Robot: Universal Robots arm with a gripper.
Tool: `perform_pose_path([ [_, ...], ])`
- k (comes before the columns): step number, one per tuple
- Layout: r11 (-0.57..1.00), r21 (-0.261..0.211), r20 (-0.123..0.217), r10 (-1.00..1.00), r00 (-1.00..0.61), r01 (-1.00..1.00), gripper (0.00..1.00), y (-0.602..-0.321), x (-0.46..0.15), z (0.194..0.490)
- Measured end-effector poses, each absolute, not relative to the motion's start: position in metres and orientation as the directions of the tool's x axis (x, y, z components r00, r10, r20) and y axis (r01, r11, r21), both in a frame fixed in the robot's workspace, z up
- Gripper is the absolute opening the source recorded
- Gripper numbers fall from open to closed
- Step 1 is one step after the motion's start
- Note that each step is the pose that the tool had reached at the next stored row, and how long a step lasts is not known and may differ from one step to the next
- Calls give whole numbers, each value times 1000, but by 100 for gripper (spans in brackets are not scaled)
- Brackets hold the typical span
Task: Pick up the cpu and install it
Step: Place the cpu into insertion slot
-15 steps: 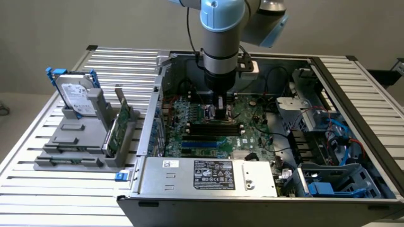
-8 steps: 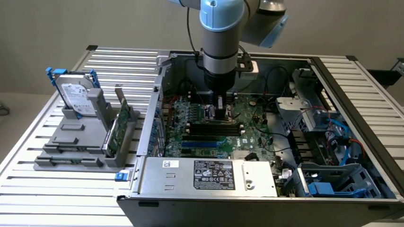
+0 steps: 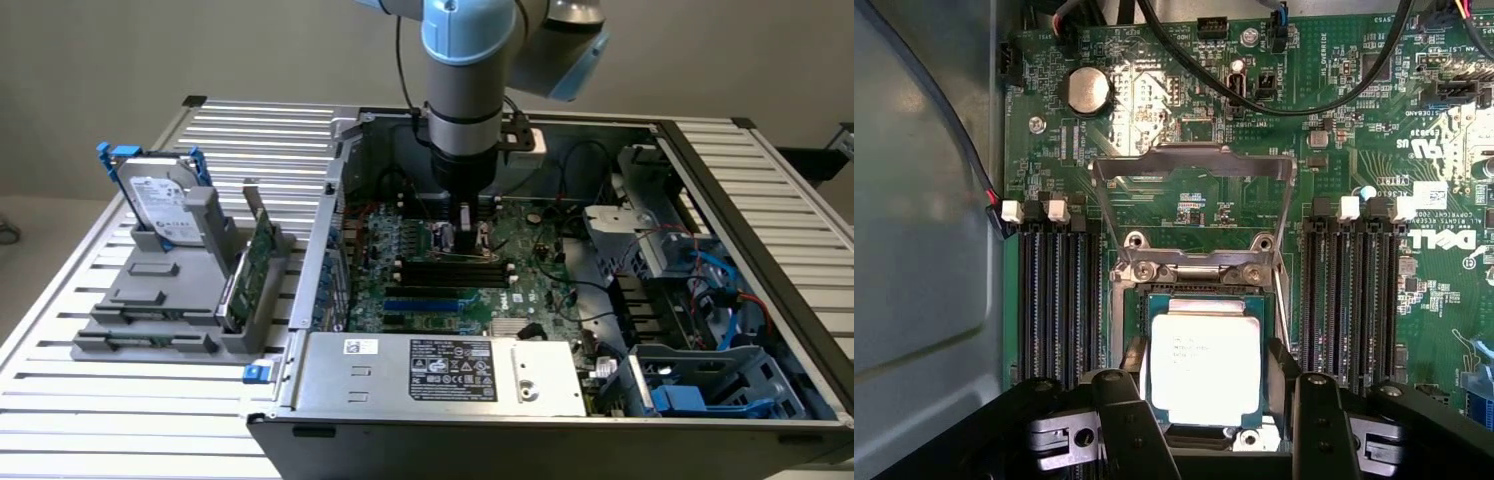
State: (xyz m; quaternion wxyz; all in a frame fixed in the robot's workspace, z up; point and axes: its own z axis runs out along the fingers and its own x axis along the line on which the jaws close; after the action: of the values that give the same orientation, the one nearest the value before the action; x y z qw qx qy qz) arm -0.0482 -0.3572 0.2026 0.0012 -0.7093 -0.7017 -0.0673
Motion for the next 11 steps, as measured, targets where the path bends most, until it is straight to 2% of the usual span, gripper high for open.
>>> perform_pose_path([
  [11,-20,93,92,996,11,995,55,-355,-49,203],
])
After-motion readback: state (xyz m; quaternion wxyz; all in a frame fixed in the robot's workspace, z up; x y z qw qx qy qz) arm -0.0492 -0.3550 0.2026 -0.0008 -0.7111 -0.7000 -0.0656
